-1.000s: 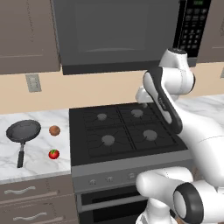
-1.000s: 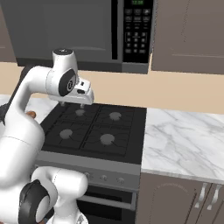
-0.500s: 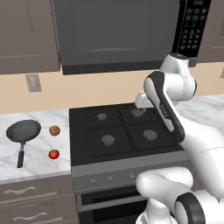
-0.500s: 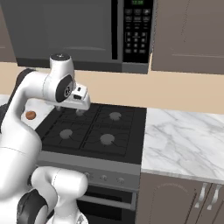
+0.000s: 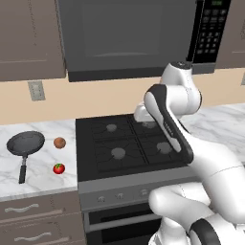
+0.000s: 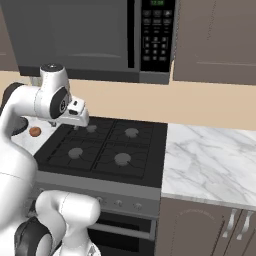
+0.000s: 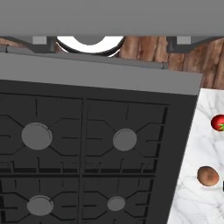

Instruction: Place the pan on the front left burner on the stove. Then place the tomato and the onion in the pan and turn on the front left burner.

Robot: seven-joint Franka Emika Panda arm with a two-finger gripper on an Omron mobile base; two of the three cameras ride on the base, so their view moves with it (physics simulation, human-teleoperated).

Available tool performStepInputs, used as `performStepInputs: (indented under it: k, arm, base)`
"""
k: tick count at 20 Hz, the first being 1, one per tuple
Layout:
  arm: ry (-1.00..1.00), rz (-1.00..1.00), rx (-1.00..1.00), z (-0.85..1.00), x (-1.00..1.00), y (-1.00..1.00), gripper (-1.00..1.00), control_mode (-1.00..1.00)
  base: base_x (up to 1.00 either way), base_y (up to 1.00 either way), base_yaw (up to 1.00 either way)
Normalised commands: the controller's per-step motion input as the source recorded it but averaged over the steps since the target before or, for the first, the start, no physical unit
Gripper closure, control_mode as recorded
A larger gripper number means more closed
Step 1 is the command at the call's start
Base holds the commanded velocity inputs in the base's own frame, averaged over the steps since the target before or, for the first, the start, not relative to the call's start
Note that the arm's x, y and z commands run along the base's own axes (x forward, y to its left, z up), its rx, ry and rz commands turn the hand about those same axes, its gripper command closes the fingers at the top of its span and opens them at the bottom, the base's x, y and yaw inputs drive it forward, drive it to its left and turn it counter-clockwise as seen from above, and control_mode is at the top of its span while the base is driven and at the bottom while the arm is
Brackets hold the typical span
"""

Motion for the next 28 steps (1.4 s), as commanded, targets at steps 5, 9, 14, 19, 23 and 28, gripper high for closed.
performStepInputs:
  k: [5, 9, 14, 19, 23, 28]
  arm:
    - [0.00, 0.00, 0.00, 0.00, 0.00, 0.48, -1.00, -1.00]
    - [0.00, 0.00, 0.00, 0.00, 0.00, 0.45, -1.00, -1.00]
    - [0.00, 0.00, 0.00, 0.00, 0.00, 0.47, -1.00, -1.00]
    - [0.00, 0.00, 0.00, 0.00, 0.00, 0.42, -1.00, -1.00]
    - [0.00, 0.00, 0.00, 0.00, 0.00, 0.44, -1.00, -1.00]
    - [0.00, 0.00, 0.00, 0.00, 0.00, 0.48, -1.00, -1.00]
  base:
    - [0.00, 0.00, 0.00]
    - [0.00, 0.00, 0.00]
    - [0.00, 0.00, 0.00]
    - [0.00, 0.00, 0.00]
    - [0.00, 0.00, 0.00]
    - [0.00, 0.00, 0.00]
